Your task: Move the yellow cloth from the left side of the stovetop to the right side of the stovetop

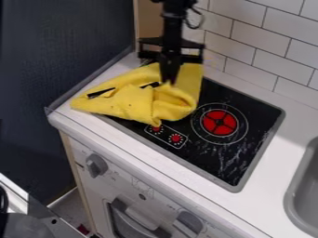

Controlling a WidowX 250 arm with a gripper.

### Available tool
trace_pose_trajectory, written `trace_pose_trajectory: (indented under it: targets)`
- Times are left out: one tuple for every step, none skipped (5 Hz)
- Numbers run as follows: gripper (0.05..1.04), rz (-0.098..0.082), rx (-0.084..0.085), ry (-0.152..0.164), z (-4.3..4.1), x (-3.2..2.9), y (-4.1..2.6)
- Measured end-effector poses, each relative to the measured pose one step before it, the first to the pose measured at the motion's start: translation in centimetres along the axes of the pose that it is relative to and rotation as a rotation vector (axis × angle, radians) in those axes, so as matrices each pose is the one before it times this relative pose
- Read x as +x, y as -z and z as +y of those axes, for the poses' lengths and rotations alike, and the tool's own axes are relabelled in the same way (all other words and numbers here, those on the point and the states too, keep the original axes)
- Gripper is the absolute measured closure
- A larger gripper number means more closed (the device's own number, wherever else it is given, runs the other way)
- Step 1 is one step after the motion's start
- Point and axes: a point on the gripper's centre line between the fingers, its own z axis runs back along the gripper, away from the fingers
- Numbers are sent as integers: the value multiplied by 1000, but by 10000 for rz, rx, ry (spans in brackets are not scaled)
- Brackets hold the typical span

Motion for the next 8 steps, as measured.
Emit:
trace_pose_trajectory:
  targets:
    - [1032, -243, 175, 601, -2955, -1059, -158]
    - [1032, -324, -413, 844, -4337, -1620, 547]
    - [1032, -170, -76, 913, -3501, -872, 398]
    - [1032, 546, 274, 402, -2648, -1693, 1483]
    - [1032, -17, -366, 264, -1381, -951, 879]
    - [1032, -239, 30, 271, -523, -874, 1334]
    - [1014, -178, -12, 880, -1851, -352, -310]
    - [871, 204, 154, 237, -503, 136, -499]
